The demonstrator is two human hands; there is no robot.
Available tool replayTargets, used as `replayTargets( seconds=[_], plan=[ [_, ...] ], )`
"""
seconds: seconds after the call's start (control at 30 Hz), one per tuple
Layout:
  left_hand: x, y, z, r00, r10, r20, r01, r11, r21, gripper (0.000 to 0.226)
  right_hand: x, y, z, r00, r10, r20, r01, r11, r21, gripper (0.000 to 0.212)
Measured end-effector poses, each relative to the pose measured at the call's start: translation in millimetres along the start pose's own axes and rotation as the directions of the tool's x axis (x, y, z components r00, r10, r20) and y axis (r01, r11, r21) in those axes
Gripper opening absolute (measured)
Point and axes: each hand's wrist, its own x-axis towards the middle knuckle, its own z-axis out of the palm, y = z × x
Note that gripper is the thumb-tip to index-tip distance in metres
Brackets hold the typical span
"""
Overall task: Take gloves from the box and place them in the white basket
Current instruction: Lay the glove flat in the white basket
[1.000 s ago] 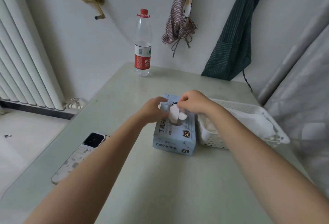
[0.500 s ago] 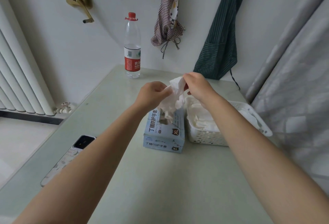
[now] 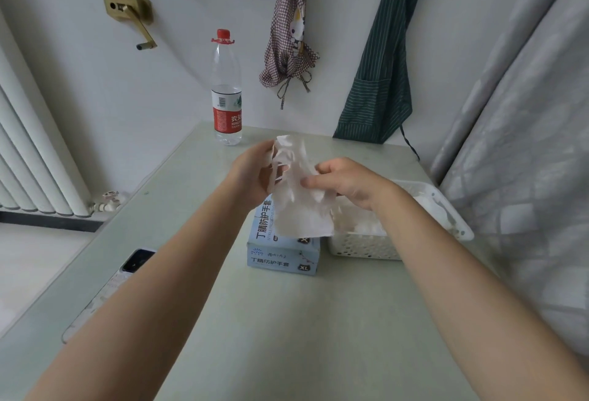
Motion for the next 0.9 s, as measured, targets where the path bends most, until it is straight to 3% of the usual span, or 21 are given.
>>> replayTargets(
  seconds=[0.13, 0.23, 0.33, 0.37, 0.43, 0.5, 0.57, 0.63, 0.73, 0.9],
  plan=[
    [4, -1, -8, 0.994, -0.034, -0.107, 0.032, 0.999, -0.018, 0.015, 0, 2, -4, 1.0, -0.001, -0.002, 0.001, 0.981, 0.192, 0.058],
    [5, -2, -19, 0.967, -0.086, -0.238, 0.081, 0.996, -0.029, 0.019, -6, -5, -9, 0.997, -0.073, 0.034, 0.058, 0.944, 0.325, 0.029],
    [1, -2, -22, 0.931, 0.032, -0.363, 0.042, 0.98, 0.193, 0.02, -6, -9, -10, 0.994, -0.1, 0.037, 0.087, 0.96, 0.266, 0.021],
    [-1, -1, -21, 0.938, 0.131, -0.322, -0.032, 0.955, 0.296, 0.022, -6, -11, -10, 0.995, -0.091, 0.04, 0.081, 0.975, 0.206, 0.017],
    [-10, 4, -14, 0.968, 0.248, -0.038, -0.208, 0.879, 0.428, 0.032, -7, -17, -6, 0.997, -0.065, 0.047, 0.061, 0.995, 0.082, 0.014],
    [-18, 9, -6, 0.957, 0.15, 0.249, -0.268, 0.788, 0.554, 0.047, -10, -25, -3, 0.997, -0.06, 0.055, 0.06, 0.998, -0.001, 0.018],
    [-23, 11, 2, 0.939, -0.01, 0.343, -0.241, 0.692, 0.681, 0.056, -11, -29, -2, 0.995, -0.051, 0.083, 0.058, 0.994, -0.089, 0.022],
    [-22, 8, 4, 0.954, -0.034, 0.297, -0.203, 0.659, 0.725, 0.048, -15, -30, -3, 0.995, -0.028, 0.097, 0.045, 0.983, -0.177, 0.028],
    [-14, 4, -6, 0.986, 0.071, 0.153, -0.157, 0.72, 0.676, 0.012, -22, -24, -16, 0.997, 0.002, 0.079, 0.012, 0.983, -0.184, 0.039],
    [-16, 4, -9, 0.982, 0.166, -0.087, -0.09, 0.827, 0.555, 0.008, -31, -23, -32, 0.994, -0.011, -0.106, -0.001, 0.993, -0.115, 0.023]
  ],
)
